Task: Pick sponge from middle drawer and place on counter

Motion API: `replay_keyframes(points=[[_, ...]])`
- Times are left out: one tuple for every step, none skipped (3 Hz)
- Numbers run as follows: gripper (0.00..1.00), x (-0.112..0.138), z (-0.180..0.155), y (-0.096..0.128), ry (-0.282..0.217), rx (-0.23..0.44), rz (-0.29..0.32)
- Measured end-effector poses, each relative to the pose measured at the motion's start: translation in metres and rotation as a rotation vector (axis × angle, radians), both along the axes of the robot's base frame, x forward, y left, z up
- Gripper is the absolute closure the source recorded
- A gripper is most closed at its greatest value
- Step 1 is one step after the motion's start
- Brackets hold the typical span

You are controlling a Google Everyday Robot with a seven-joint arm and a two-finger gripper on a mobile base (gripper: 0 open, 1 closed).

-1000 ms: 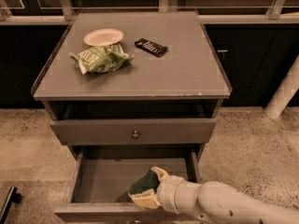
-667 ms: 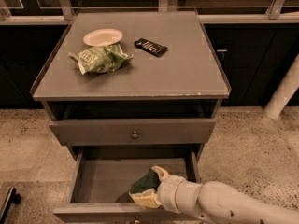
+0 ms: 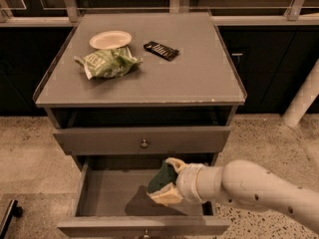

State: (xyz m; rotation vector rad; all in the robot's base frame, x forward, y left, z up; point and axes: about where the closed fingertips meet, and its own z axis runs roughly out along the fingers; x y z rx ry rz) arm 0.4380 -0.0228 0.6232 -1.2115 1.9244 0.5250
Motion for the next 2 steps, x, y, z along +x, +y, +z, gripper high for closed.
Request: replay_keyframes(points=[[1.00,0.030,0.076,-0.031,-0.084,-0.085,0.043],[1.00,0.041,0.150,-0.047,-0.140,-0.143,0.096]])
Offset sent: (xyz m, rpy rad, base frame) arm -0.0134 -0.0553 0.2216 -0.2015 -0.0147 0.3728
